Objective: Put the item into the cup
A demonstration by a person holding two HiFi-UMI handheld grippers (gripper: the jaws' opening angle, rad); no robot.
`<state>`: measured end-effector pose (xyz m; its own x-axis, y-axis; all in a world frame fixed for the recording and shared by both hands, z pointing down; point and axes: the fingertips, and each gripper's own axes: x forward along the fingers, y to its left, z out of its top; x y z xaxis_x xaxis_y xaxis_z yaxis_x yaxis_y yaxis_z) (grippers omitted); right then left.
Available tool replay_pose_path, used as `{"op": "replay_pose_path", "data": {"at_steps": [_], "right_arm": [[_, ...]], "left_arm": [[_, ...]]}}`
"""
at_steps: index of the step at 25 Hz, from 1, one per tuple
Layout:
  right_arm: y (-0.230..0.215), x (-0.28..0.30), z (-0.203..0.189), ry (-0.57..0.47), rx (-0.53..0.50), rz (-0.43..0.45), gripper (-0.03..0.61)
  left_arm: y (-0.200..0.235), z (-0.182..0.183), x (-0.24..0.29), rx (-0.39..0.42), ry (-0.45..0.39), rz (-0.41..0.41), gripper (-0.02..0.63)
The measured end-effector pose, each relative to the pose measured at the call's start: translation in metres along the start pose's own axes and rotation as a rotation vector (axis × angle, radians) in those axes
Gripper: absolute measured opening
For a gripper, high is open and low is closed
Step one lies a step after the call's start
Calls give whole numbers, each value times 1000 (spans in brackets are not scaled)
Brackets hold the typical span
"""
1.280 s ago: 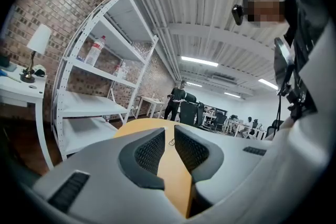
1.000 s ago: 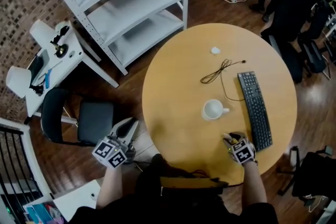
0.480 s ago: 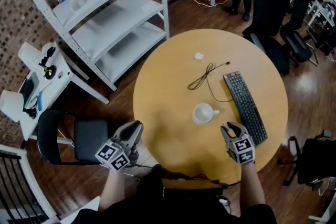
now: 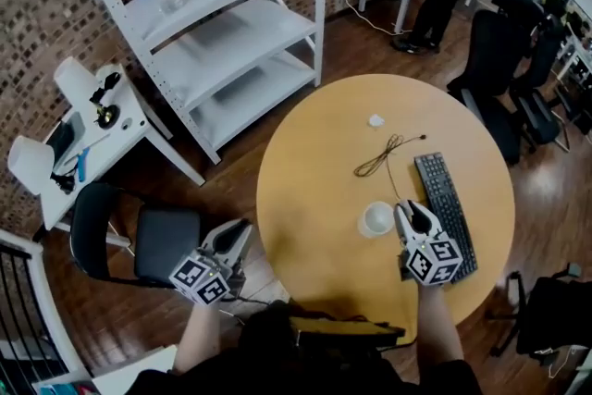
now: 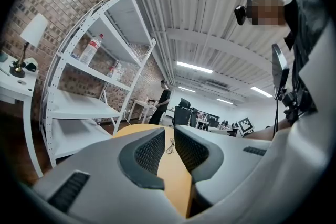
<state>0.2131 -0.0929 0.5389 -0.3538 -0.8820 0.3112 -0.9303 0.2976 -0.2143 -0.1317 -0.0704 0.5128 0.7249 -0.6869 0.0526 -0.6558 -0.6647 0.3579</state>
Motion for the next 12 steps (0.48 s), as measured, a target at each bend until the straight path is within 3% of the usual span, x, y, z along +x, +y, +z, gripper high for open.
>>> {"op": "replay_pose_path", "data": {"at_steps": [7, 8, 12], "right_arm": [[8, 23, -22, 45, -49, -35, 142], [7, 24, -26, 49, -47, -37, 177], [7, 21, -30, 26, -16, -48, 186]], "left_arm": [[19, 4, -10, 2, -8, 33, 58], [19, 5, -10, 6, -8, 35, 58], [18, 3, -10, 9, -3, 33, 58]]}}
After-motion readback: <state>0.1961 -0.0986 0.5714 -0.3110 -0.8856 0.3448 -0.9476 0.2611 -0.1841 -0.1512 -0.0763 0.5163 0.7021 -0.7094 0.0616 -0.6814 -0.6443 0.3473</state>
